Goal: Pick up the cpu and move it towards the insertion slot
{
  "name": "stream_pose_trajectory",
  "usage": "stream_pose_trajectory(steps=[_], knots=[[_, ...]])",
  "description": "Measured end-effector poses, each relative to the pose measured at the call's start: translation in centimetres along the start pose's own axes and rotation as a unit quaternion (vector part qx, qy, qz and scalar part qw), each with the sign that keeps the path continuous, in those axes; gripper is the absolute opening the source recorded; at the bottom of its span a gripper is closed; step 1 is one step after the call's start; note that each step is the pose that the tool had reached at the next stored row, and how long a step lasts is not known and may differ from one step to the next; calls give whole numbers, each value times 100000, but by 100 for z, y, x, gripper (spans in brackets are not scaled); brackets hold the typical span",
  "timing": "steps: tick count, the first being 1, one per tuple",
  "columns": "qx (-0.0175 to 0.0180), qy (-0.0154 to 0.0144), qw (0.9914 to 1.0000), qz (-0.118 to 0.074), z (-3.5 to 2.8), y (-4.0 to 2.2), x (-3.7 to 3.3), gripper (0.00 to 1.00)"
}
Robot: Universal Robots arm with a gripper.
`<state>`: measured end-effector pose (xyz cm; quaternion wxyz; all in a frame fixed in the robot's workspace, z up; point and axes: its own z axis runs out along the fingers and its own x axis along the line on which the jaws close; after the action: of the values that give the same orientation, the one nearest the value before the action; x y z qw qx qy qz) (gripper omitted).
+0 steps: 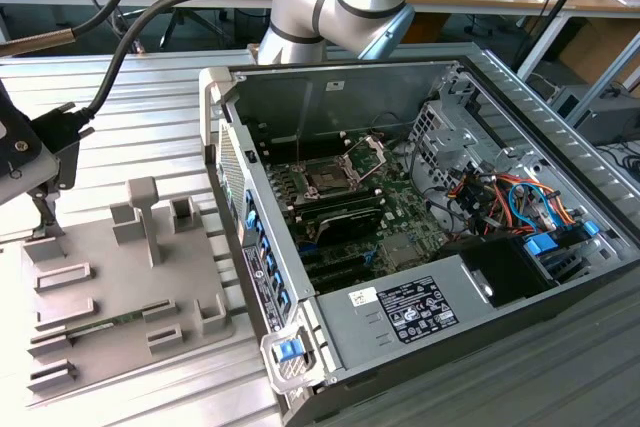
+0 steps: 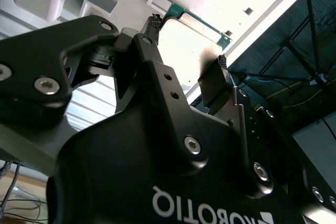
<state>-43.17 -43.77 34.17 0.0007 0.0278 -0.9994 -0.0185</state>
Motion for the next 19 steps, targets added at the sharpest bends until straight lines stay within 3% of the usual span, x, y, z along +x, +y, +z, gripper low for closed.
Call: stream_pose_trajectory(steps=[19], knots=[[2,-1,100000,2,-43,2,0,55]])
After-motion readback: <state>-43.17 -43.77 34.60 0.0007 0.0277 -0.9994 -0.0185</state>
